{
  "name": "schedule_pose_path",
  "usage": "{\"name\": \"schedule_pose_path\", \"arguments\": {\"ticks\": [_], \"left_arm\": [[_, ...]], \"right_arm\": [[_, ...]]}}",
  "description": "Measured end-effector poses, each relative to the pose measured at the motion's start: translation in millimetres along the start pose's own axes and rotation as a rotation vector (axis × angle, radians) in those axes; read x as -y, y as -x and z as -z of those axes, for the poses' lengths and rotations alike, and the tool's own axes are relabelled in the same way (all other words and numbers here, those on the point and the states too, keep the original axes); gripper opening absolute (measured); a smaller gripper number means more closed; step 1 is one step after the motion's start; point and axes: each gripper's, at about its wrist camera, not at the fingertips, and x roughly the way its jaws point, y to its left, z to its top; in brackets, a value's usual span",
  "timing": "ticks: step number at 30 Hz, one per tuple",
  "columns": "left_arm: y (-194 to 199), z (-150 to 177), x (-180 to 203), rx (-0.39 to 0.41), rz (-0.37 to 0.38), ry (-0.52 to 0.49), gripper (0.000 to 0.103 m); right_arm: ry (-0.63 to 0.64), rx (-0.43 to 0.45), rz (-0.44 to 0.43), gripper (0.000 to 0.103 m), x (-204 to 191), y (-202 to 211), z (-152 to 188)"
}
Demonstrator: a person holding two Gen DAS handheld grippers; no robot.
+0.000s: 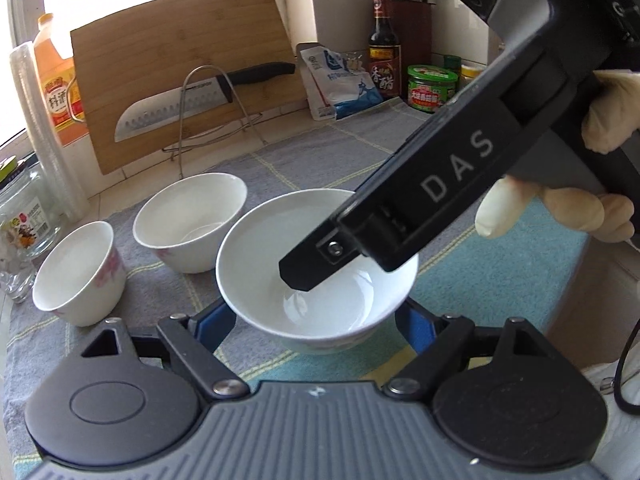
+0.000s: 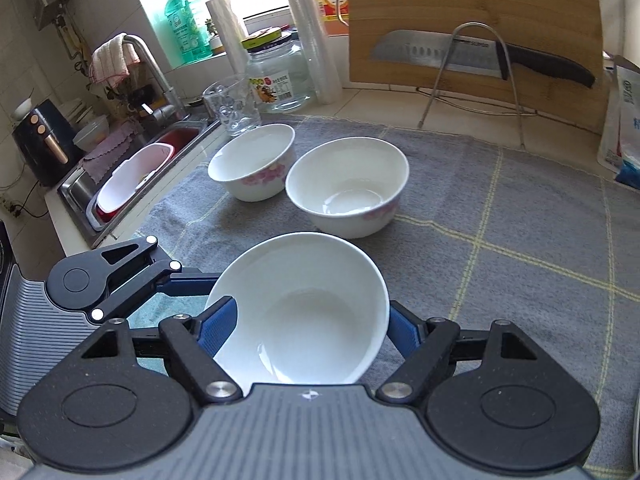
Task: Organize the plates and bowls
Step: 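Lift the white bowl with the right tool and carry it toward the other bowls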
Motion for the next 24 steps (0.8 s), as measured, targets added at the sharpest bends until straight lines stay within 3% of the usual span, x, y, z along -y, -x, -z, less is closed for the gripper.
{"name": "schedule_pose_path", "arguments": {"ticks": [10,24], "left_arm": [[-24,-13,17,0.003,0.077,-0.051,0.086],[-39,-17,23,-0.026,0.099,-0.044,0.086]], "right_arm": [[-0.065,0.022,0.067,0.084,29,20,17],[-0.081,-0.005,0.081,0.084,46,15,22]]}}
